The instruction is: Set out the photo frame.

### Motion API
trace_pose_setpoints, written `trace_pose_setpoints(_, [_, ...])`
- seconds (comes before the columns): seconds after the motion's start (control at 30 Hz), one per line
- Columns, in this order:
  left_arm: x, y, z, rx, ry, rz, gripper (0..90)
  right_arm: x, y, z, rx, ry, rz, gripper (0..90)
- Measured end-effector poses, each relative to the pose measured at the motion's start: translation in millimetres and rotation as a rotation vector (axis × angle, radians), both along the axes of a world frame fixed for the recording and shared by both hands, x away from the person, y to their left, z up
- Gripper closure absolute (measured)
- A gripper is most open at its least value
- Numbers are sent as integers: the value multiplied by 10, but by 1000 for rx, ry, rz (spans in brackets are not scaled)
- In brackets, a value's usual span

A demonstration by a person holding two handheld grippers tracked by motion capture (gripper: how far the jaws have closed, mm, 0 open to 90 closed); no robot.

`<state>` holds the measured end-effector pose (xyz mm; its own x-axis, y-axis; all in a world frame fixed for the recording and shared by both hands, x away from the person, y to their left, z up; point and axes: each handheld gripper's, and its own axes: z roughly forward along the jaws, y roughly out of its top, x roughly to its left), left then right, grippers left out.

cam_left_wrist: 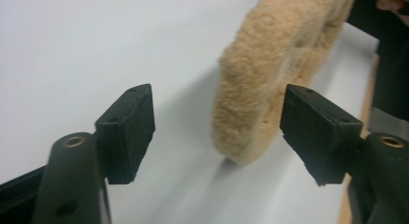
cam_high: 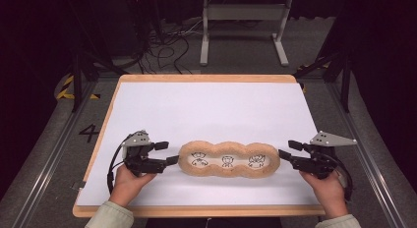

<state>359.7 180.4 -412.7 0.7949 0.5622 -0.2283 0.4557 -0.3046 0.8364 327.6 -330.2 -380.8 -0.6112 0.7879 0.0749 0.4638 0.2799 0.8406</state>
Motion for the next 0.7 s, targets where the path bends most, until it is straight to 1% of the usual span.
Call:
trace_pose_setpoints(0.1, [-5,82,6,-1,10,37,258,49,-50,19,-7,-9,-4,444])
trace_pose_setpoints(0.17, [-22,138,7,6,-3,67,253,84,-93,31,-11,-22,0,426])
trace_pose_setpoints(0.27, [-32,218,1,14,-7,99,244,130,-138,29,-19,-26,2,406])
trace_pose_setpoints(0.43, [-47,330,-20,9,13,136,245,193,-195,12,-28,-27,5,386])
trace_pose_setpoints(0.47, [-41,353,-31,9,11,144,244,200,-203,11,-35,-27,6,386])
trace_pose_setpoints(0.6, [-25,425,-81,-6,44,174,242,231,-236,-2,-62,-47,12,370])
trace_pose_setpoints(0.63, [-17,451,-94,1,40,179,242,240,-245,-8,-64,-49,12,365])
trace_pose_setpoints(0.7, [-10,483,-120,-6,46,196,242,259,-265,-24,-58,-45,8,350])
